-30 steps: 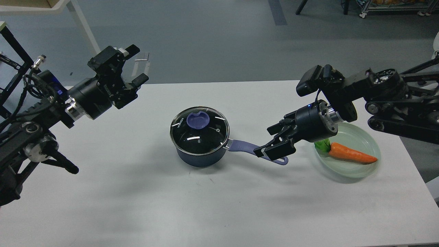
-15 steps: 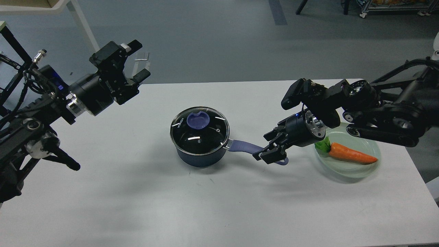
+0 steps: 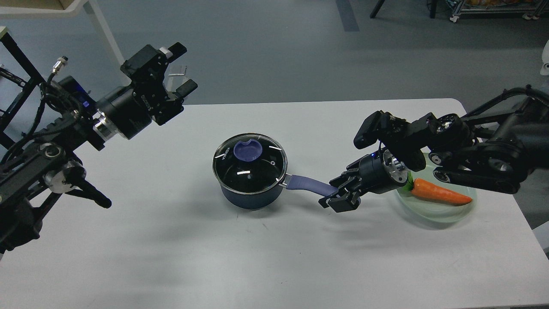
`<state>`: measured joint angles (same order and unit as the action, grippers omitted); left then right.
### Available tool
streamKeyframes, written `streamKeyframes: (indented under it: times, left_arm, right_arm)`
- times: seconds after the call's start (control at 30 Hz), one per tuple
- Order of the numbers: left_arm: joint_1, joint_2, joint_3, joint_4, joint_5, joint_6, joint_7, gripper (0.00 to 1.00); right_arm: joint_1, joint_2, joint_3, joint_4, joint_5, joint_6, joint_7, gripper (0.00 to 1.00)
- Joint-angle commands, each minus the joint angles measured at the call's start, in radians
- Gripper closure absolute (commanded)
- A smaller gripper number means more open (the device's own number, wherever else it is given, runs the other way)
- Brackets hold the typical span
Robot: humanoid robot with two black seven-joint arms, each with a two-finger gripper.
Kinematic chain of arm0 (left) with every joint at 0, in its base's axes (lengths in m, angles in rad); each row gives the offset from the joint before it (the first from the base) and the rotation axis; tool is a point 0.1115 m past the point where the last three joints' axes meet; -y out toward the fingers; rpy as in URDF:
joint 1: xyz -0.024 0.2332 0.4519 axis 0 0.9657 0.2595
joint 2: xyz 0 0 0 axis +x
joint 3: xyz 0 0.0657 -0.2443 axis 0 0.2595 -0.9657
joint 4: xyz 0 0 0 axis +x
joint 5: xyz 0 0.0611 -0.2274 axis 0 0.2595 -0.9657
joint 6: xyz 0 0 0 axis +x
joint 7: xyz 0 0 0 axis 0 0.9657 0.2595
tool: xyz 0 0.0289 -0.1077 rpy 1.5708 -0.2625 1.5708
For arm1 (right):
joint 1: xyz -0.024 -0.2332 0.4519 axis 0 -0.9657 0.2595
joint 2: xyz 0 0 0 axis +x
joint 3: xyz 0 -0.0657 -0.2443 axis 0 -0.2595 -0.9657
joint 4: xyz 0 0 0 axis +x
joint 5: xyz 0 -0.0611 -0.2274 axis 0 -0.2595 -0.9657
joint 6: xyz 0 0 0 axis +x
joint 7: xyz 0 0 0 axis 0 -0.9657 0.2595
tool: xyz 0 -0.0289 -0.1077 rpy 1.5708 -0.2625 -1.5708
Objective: Open pot lid
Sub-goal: 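Lower the right gripper onto the purple pot handle and close it, then extend the left gripper over the pot toward the purple lid knob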
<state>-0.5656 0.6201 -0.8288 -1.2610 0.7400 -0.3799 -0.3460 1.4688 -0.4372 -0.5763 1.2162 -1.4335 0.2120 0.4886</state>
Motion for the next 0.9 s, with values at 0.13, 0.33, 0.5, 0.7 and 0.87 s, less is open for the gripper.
streamKeyframes:
  times: [0.13, 0.33, 0.5, 0.7, 0.87]
  left_arm:
    - [-0.074, 0.004, 0.053, 0.008, 0.160, 0.003, -0.002, 0.01]
    - [-0.126, 0.003, 0.063, 0.003, 0.462, 0.003, -0.027, 0.01]
    - [-0.152, 0.009, 0.123, -0.029, 0.666, 0.006, -0.132, 0.01]
    - [-0.177, 0.013, 0.252, -0.081, 1.051, 0.209, -0.143, 0.01]
    - [-0.208, 0.020, 0.454, -0.061, 1.191, 0.430, -0.143, 0.01]
  right_arm:
    - [-0.005, 0.002, 0.000, -0.001, -0.001, -0.019, 0.000, 0.54]
    - [-0.005, 0.002, -0.002, -0.001, -0.001, -0.020, 0.000, 0.62]
    - [-0.008, 0.002, -0.002, -0.001, -0.001, -0.020, 0.000, 0.69]
    - [-0.013, -0.002, -0.002, -0.001, -0.001, -0.023, 0.000, 0.69]
    - [-0.016, -0.011, -0.002, -0.001, 0.002, -0.025, 0.000, 0.69]
